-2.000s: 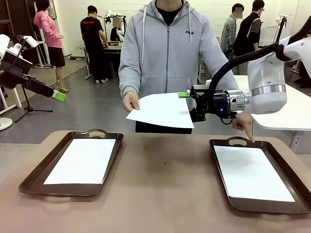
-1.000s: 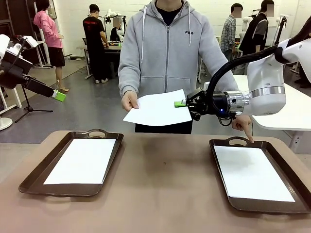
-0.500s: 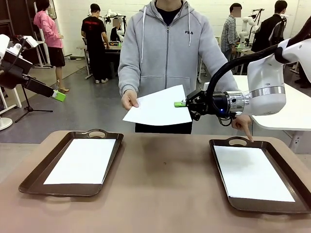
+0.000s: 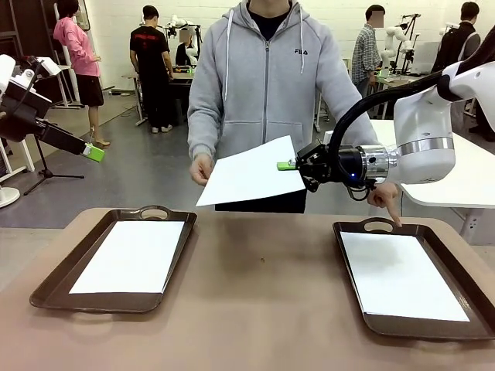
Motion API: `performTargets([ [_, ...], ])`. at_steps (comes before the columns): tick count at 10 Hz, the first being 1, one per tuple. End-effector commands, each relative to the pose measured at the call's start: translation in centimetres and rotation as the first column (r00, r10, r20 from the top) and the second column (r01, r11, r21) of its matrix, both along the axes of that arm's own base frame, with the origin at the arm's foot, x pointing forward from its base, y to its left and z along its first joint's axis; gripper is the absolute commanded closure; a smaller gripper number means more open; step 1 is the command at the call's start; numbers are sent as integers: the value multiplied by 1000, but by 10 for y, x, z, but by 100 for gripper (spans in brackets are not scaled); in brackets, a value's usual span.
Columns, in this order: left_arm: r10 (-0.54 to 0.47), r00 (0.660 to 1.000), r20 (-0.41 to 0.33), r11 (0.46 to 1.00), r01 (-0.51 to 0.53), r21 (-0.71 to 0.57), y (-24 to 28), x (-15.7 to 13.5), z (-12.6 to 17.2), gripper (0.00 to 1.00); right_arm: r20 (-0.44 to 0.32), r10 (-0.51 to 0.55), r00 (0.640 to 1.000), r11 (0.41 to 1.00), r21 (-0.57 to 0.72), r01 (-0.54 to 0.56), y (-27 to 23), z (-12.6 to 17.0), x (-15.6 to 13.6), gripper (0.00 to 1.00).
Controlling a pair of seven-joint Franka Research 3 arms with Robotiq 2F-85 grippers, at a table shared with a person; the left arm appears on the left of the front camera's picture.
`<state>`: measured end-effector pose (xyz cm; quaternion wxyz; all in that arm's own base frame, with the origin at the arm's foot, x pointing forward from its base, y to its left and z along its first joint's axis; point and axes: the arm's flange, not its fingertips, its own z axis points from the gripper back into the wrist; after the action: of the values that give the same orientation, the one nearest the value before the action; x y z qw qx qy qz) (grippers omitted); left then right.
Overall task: Sort the A4 documents.
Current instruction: Receive the A4 Paper, then place the A4 Paper in the designated Handle tray.
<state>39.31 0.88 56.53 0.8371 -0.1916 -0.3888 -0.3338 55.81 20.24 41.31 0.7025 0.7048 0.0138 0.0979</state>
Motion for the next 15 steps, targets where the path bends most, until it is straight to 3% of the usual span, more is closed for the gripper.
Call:
performTargets([
  [1,9,1000,10,1000,-9,2,0,0,-1,0,0,-7,1000,1000,-5,7,0,-1,1,100],
  [8,9,1000,10,1000,-9,2,0,0,-1,0,0,0,1000,1000,0,0,0,0,0,99],
  [11,9,1000,10,1000,-9,2,0,0,-1,0,38,139,989,984,-116,-134,-20,43,-35,99],
  [15,9,1000,10,1000,-9,2,0,0,-1,0,33,267,963,922,-300,-245,-83,49,-50,99],
])
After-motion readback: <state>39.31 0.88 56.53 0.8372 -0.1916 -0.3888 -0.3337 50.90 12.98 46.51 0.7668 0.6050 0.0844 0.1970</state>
